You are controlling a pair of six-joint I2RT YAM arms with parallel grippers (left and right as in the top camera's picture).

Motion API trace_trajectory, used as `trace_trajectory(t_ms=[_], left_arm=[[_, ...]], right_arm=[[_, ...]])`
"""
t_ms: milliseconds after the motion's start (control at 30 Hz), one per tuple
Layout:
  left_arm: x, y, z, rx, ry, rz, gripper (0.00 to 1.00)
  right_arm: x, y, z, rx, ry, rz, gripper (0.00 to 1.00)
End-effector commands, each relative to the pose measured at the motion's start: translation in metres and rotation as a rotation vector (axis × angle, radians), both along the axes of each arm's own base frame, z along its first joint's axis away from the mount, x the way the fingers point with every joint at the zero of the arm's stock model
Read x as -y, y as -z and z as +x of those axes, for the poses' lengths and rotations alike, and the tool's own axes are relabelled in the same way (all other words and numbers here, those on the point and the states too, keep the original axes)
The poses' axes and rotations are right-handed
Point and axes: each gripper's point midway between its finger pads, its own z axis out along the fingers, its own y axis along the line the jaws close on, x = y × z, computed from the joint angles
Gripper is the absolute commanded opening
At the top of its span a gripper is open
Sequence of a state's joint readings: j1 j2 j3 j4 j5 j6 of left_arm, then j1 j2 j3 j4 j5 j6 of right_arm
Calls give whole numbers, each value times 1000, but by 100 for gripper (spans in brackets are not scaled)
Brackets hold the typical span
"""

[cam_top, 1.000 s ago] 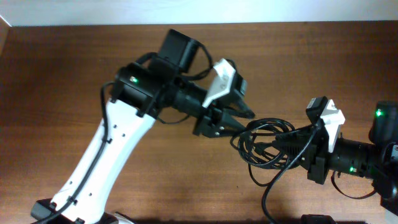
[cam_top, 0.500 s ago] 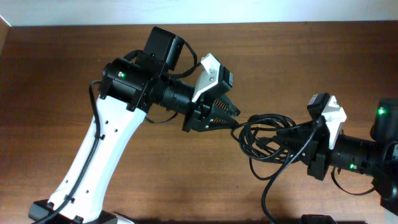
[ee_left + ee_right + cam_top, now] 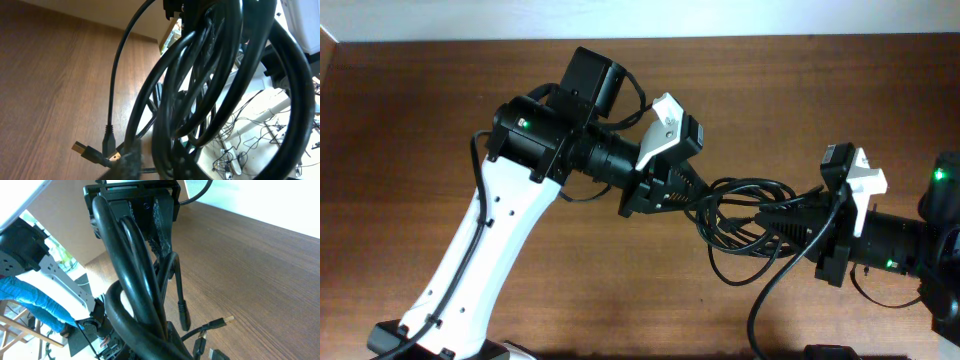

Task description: Untangle cables

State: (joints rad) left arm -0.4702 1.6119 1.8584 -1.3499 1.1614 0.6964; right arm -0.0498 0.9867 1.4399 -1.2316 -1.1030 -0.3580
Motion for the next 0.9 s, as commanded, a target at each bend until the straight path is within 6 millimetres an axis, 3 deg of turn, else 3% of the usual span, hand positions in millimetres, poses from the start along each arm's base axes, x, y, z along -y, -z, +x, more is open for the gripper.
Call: trace_trajectory(t_ms=[0, 67, 467, 867], left_arm=[[-1, -7, -3, 36, 1, -8, 6], [-1, -7, -3, 36, 1, -10, 0], [2, -14, -6, 46, 25, -50, 0], [8, -23, -9, 70, 58, -106, 0]], right_arm=[[-5, -9, -7, 10, -39, 39, 4], [-5, -9, -7, 10, -39, 39, 4], [-4, -8, -6, 10, -32, 32, 4], [7, 13, 7, -52, 60, -57, 4]])
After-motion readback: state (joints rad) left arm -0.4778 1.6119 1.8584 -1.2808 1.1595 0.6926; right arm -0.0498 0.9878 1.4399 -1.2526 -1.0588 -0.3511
